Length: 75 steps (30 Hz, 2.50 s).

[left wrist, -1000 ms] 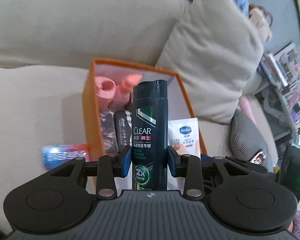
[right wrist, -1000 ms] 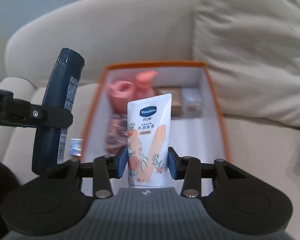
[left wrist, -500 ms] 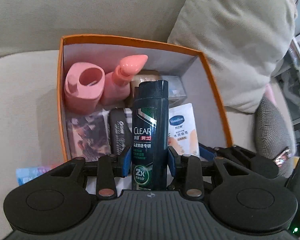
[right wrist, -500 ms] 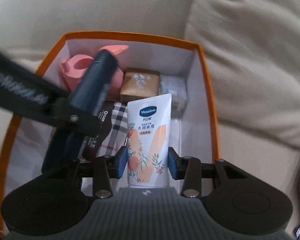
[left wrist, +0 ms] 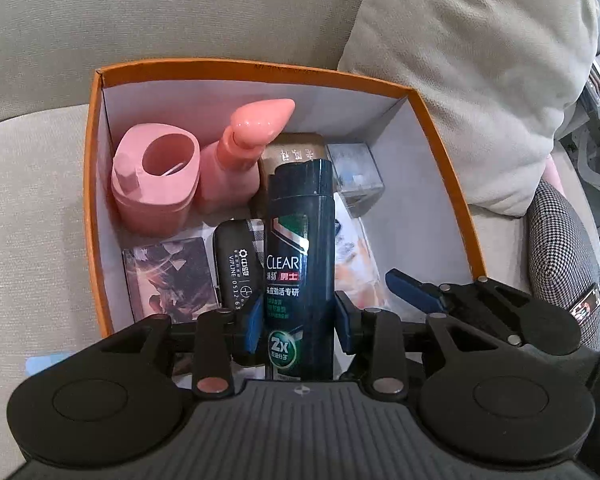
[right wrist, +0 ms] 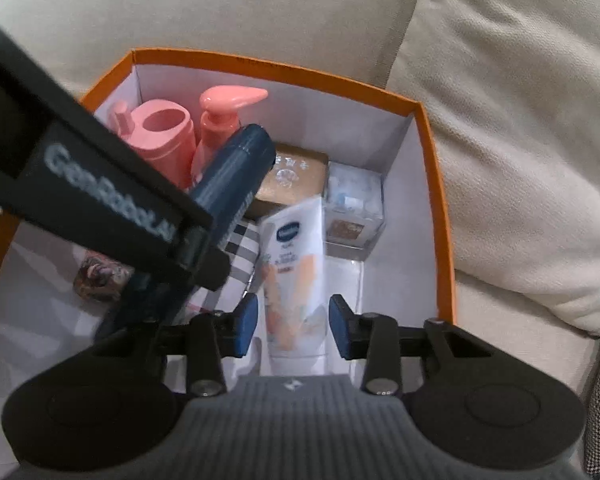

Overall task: Organize rigid objects
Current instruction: 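Lower the CLEAR bottle into the box with the left tool while the right tool lowers the Vaseline tube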

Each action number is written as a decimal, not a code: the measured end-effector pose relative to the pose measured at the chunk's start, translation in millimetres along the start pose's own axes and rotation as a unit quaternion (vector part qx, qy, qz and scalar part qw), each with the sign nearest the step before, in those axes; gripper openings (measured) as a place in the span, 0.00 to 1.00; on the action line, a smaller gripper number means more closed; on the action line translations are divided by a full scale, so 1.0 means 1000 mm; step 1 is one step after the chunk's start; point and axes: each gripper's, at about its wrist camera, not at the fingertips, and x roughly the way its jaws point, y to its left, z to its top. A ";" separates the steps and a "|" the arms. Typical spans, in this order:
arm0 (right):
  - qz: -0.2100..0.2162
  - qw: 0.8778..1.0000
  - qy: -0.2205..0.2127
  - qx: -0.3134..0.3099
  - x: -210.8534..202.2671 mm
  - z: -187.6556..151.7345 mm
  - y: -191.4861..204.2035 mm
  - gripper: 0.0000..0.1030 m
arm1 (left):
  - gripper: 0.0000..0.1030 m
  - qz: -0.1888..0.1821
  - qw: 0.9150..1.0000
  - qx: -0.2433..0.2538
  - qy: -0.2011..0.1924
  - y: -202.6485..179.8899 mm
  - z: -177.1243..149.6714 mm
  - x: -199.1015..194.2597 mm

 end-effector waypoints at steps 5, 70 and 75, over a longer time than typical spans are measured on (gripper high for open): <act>0.012 1.000 -0.009 -0.004 -0.013 -0.006 -0.003 0.38 | 0.39 -0.002 1.000 -0.007 -0.005 0.002 -0.001 -0.006; 0.026 0.993 -0.055 0.099 -0.064 -0.023 -0.032 0.09 | 0.24 -0.019 0.997 -0.051 0.051 -0.016 0.007 0.019; 0.042 0.994 -0.046 0.093 -0.064 -0.020 -0.021 0.14 | 0.24 -0.010 0.999 -0.024 0.025 -0.015 0.001 -0.007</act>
